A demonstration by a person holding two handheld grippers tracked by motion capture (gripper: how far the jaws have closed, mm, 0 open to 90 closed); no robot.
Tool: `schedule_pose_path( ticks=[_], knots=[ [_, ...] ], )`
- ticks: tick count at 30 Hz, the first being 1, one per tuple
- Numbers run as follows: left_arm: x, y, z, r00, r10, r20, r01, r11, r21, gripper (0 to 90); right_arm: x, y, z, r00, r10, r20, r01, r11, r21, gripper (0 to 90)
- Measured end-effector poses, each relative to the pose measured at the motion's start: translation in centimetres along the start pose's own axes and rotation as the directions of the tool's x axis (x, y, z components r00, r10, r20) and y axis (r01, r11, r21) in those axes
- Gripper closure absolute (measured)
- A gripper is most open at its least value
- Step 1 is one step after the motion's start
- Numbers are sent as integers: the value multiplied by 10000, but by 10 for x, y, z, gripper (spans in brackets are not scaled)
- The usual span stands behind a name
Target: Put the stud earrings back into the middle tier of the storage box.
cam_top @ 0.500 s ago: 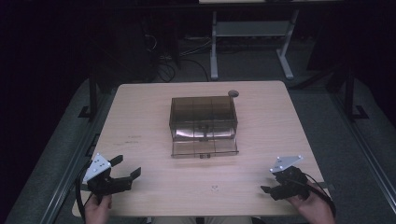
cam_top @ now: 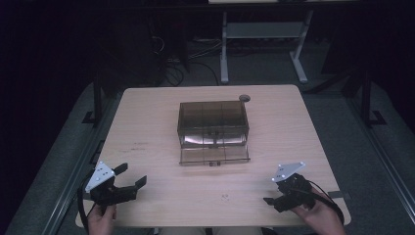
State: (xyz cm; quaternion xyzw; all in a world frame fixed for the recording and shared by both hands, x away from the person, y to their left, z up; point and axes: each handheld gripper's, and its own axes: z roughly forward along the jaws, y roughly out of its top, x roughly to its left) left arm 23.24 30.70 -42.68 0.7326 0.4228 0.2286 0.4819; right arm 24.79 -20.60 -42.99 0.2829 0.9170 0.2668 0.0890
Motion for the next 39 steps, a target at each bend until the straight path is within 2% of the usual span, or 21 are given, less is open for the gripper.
schedule_pose_path(
  ticks=[7, 15, 24, 28, 30, 32, 35, 39],
  knots=[
    [1, 0, -1, 10000, 36, -30, -36, 10000, -68, 129, 4, 13, 3, 9994, -315, -128, 318, 9993, 216, 253],
    [-1, 1, 1, 9998, 176, -20, -176, 9998, -32, 129, 5, 29, 11, 9953, -692, -676, 733, 9955, 593, 239],
    [-1, 1, -1, 9999, 138, -13, -139, 9998, -110, 129, 8, 51, 20, 9887, -833, -1248, 951, 9912, 921, 215],
    [-1, 2, 0, 9999, 154, 44, -153, 9998, -135, 129, 13, 62, 27, 9822, -1233, -1416, 1403, 9831, 1175, 241],
    [-2, 2, 0, 9999, 148, 39, -148, 9998, -129, 129, 14, 65, 29, 9807, -1281, -1475, 1470, 9812, 1252, 255],
    [-1, 2, -1, 9998, 201, 15, -201, 9997, -117, 129, 18, 74, 33, 9743, -1551, -1635, 1792, 9731, 1450, 310],
    [-1, 2, -1, 9999, 157, 22, -157, 9997, -169, 129, 22, 81, 37, 9689, -1781, -1720, 2076, 9630, 1717, 362],
    [-1, 2, -1, 9998, 188, 32, -188, 9997, -145, 129, 26, 88, 41, 9632, -1974, -1823, 2309, 9551, 1857, 397]
  ],
)
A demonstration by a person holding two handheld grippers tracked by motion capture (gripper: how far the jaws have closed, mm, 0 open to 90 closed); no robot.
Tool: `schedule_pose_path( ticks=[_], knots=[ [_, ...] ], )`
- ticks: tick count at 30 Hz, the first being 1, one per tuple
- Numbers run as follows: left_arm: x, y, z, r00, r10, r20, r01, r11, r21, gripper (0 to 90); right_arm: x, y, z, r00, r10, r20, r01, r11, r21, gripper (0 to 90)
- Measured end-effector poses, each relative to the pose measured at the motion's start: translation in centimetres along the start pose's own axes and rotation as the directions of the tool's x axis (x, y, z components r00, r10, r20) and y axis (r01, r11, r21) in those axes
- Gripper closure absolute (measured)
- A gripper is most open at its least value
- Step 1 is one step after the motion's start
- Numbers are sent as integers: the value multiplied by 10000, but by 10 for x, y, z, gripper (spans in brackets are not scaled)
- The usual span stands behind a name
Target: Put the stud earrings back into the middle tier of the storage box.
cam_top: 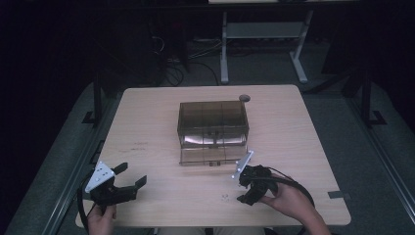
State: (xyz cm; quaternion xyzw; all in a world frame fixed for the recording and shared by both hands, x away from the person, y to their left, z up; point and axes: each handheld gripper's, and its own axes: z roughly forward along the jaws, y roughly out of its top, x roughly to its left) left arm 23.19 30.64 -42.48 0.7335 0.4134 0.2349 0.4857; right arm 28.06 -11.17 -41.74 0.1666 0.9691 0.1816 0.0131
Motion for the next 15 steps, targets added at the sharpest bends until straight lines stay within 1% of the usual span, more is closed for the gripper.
schedule_pose_path(
  ticks=[1, 4, 7, 9, 10, 12, 13, 14, 15],
  knots=[
    [0, 0, 0, 10000, 10, -20, -10, 10000, 24, 129, 2, 5, 2, 9998, -209, 31, 209, 9997, 151, 416],
    [0, 0, 0, 10000, -66, -6, 66, 10000, -3, 129, 3, 11, 6, 9995, -319, 40, 318, 9990, 329, 435],
    [0, 0, -1, 10000, -29, -3, 29, 10000, -8, 129, 4, 17, 9, 9985, -544, 36, 541, 9974, 482, 462],
    [0, 0, -1, 10000, -24, -30, 24, 10000, -15, 129, 5, 19, 10, 9982, -593, 28, 591, 9968, 540, 469],
    [0, 0, -2, 10000, -48, -40, 48, 10000, -16, 128, 6, 23, 11, 9973, -738, -16, 737, 9952, 639, 474],
    [1, 0, -2, 10000, -64, -36, 64, 10000, -67, 129, 7, 24, 12, 9970, -780, -13, 779, 9948, 649, 477],
    [1, 0, -2, 9999, -89, -48, 89, 9999, -84, 129, 8, 28, 14, 9960, -897, -55, 899, 9929, 778, 487],
    [1, 0, -2, 9999, -97, -49, 97, 9999, -84, 129, 8, 28, 14, 9960, -897, -55, 899, 9929, 778, 487],
    [1, 0, -2, 9999, -97, -45, 96, 9999, -78, 129, 8, 31, 15, 9949, -1009, -46, 1009, 9911, 873, 501]
  ],
)
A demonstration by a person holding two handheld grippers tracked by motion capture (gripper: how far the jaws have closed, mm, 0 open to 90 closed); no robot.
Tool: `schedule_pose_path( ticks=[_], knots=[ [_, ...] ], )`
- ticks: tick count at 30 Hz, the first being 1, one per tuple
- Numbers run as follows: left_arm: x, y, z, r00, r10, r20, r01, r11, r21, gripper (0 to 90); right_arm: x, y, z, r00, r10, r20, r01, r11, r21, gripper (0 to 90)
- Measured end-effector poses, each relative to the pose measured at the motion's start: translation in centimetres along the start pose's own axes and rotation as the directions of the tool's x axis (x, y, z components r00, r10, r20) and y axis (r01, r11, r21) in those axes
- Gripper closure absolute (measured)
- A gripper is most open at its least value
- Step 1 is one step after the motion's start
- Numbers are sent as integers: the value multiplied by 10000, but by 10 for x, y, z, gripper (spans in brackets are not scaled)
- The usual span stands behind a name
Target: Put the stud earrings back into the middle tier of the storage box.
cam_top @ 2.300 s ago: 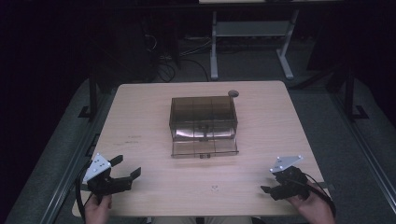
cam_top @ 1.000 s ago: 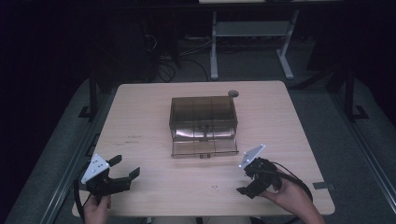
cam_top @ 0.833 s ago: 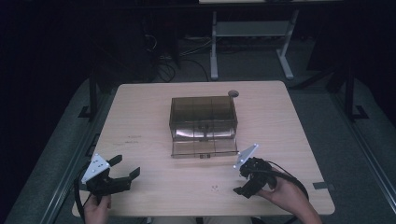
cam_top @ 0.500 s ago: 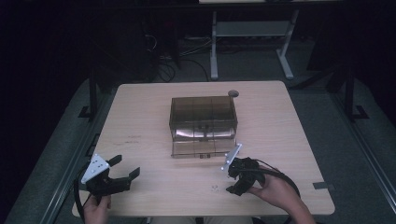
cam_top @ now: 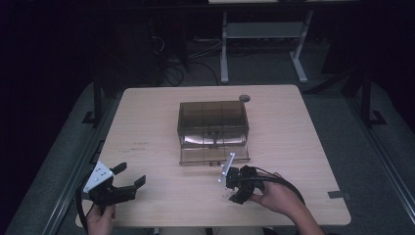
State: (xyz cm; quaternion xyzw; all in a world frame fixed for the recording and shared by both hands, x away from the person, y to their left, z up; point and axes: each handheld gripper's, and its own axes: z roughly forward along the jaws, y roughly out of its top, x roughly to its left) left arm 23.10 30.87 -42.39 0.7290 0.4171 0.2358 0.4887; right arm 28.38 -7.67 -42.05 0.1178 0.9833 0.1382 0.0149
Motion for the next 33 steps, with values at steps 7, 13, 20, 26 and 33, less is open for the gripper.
schedule_pose_path(
  ticks=[7, 13, 20, 26, 33],
  knots=[
    [1, 0, -2, 10000, 14, -44, -14, 10000, 40, 129, -1, 8, 3, 9994, -358, 14, 358, 9993, 65, 550],
    [1, 0, -1, 10000, -5, -11, 5, 10000, 15, 129, -2, 12, 7, 9987, -476, -179, 481, 9984, 289, 624],
    [1, 0, -2, 10000, -83, 2, 83, 10000, -26, 129, -1, 25, 11, 9960, -806, -394, 834, 9935, 773, 697],
    [1, 0, -2, 9999, -130, 20, 131, 9999, -69, 129, -2, 31, 14, 9941, -958, -504, 1004, 9901, 980, 724],
    [1, 0, -2, 9998, -176, 21, 176, 9998, -84, 129, -1, 32, 20, 9927, -1084, -520, 1145, 9844, 1339, 753]
  ],
)
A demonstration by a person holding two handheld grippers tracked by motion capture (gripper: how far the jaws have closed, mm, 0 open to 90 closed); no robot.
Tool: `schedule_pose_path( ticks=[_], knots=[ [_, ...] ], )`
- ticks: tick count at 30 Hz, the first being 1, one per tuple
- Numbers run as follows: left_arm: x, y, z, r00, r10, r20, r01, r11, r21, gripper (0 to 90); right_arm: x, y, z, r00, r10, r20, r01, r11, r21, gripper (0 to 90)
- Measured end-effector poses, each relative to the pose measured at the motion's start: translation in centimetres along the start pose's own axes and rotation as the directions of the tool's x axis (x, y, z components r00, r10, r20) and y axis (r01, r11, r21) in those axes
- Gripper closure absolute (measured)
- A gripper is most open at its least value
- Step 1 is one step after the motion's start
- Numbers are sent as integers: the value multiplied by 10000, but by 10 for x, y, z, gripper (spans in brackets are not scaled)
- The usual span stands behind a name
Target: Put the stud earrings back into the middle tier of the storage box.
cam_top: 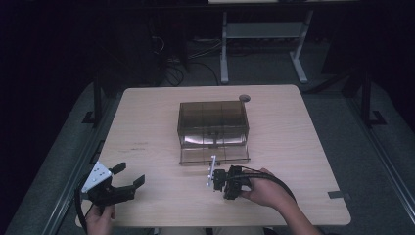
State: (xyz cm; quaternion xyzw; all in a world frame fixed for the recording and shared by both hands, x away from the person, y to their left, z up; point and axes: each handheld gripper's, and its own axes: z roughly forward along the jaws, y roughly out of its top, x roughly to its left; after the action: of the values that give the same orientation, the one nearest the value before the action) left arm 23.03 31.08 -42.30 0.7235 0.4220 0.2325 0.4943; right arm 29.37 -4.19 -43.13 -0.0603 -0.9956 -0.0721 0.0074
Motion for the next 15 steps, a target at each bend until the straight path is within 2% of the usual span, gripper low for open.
schedule_pose_path(
  ticks=[15],
  knots=[
    [0, 0, -1, 10000, 24, -21, -24, 10000, -23, 129, 2, 4, 5, 9995, -313, -45, 315, 9982, 503, 828]
  ],
)
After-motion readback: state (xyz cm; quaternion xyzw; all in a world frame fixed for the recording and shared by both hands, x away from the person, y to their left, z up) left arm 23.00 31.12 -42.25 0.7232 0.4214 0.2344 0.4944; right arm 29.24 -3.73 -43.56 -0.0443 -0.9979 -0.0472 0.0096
